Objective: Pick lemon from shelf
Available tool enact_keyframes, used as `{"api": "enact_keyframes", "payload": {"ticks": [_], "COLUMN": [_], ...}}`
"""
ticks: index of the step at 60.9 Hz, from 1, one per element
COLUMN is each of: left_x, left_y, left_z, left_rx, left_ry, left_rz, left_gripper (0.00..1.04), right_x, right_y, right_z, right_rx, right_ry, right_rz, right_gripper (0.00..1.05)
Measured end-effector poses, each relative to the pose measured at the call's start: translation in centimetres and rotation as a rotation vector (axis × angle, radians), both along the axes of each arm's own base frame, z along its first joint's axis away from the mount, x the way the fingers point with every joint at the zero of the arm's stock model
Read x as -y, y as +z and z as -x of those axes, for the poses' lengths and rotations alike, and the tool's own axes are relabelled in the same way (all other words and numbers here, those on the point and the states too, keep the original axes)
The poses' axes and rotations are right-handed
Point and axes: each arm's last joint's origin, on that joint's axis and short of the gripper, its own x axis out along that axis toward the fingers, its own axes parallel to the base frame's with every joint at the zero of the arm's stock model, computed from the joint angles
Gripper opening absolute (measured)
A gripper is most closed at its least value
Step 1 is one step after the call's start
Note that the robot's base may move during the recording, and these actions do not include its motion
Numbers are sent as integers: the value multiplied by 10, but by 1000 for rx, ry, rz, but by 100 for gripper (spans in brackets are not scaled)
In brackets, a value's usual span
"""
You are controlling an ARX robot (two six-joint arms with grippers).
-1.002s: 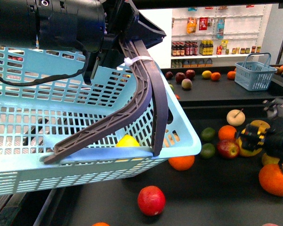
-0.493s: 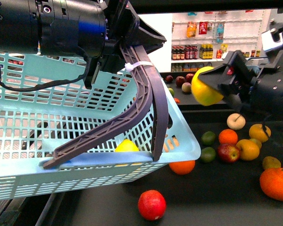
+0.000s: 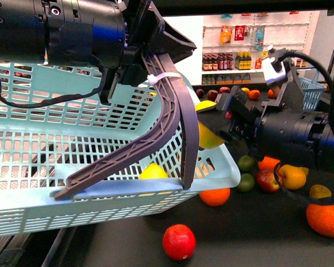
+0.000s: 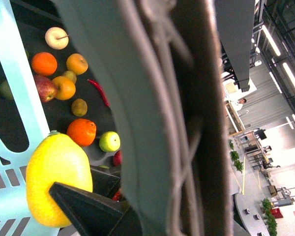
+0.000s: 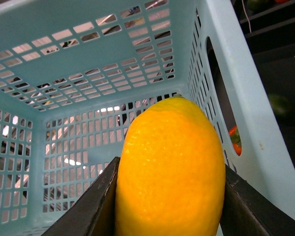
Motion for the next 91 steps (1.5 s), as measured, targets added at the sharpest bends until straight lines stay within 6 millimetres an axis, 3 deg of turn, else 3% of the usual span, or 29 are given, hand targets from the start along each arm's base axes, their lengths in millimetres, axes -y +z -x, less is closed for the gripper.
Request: {"api": "enact_keyframes", "payload": {"ticks": [7,26,35,43,53,68,74,81,91], "left_x": [0,0,0,0,0,0,0,0,0], "left_y": [0,0,0,0,0,0,0,0,0], "left_z": [0,0,0,0,0,0,0,0,0], "left_rx": [0,-2,-2,-2,-2,0,0,-2,-2], "left_ry": [0,-1,1,1,0,5,3,1,-2], "left_rz": [0,1,1,1,1,0,0,1,1], "left_gripper": [6,6,6,6,6,6,6,6,6], "right_x": [-5,-6,8,33,68,118,132,131,119], "right_y": [-2,-2,-1,18,61,73,72,60,44], "right_z": [1,1,-4,0,56,160,204,244,256], "right_rx": [6,36,71,109,244,202,174,180,256], "right_ry": [14,-15,-147,-281,-343,-350,-516,-561,-584], "right_rz": [19,61,159,246,391,510,543,552,559], "right_gripper": [48,98,97,97,97,96,80,61,35]}}
